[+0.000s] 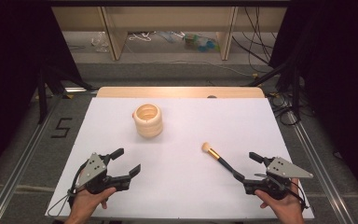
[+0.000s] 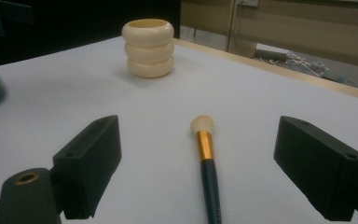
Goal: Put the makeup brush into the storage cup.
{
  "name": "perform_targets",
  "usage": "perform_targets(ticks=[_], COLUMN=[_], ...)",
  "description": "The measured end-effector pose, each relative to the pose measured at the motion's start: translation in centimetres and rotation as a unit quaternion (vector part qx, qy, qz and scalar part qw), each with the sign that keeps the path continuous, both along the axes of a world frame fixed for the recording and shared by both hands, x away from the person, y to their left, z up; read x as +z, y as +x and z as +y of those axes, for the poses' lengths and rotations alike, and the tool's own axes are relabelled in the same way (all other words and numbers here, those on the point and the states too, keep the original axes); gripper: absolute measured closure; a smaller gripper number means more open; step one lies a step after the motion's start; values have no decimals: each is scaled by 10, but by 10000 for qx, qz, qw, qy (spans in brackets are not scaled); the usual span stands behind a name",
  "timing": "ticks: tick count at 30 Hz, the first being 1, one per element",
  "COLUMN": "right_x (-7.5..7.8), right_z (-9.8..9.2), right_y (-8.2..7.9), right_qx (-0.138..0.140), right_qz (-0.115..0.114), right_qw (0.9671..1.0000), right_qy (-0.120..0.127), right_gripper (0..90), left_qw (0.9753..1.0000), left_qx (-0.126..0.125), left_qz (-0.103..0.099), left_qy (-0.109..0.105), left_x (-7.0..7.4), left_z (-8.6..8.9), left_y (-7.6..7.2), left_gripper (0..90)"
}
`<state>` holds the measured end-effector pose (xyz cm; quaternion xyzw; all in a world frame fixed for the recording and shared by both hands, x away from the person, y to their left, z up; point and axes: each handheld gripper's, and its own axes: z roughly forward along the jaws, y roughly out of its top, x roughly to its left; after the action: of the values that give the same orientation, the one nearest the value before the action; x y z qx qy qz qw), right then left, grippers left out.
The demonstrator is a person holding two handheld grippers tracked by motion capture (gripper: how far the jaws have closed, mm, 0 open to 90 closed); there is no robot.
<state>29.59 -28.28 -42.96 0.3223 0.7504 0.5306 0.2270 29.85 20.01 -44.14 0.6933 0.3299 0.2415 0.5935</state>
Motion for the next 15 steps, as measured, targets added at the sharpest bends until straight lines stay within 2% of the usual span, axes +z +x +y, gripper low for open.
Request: perform_targets(ticks=[5,10,11,15], right_x=[0,0,-1,0], right_z=[0,1,1,2], right_y=[-1,-1,0,-1], right_qx=[-36,-7,30,-32], right_qz=[52,33,-33,34], right_qw=[10000,10000,10000,10000], right_qy=[-32,-42,-47,-75], right_gripper=[158,158,158,158], left_qw=[10000,10000,10000,10000], left_qx=[-11,0,-9,-4], left_qz=[-25,-15,-23,-7], left_qy=[29,12,26,10], left_x=[0,0,0,0], left_z=[0,0,0,0], left_y=[0,0,0,0], left_gripper=[175,175,175,175])
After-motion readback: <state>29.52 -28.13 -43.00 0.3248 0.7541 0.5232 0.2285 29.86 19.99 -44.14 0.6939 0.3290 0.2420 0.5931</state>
